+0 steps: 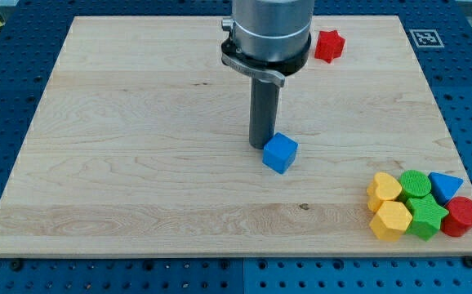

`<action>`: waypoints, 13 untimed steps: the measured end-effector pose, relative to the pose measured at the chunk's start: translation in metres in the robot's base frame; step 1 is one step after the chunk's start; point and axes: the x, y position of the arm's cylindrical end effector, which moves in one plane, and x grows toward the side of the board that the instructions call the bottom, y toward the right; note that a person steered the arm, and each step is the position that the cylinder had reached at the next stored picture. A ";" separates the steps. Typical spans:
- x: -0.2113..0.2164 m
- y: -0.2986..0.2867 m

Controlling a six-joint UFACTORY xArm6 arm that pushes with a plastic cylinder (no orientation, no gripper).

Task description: Place the blue cube above the yellow heart

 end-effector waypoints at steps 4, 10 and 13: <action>0.057 0.065; 0.035 0.099; 0.033 0.124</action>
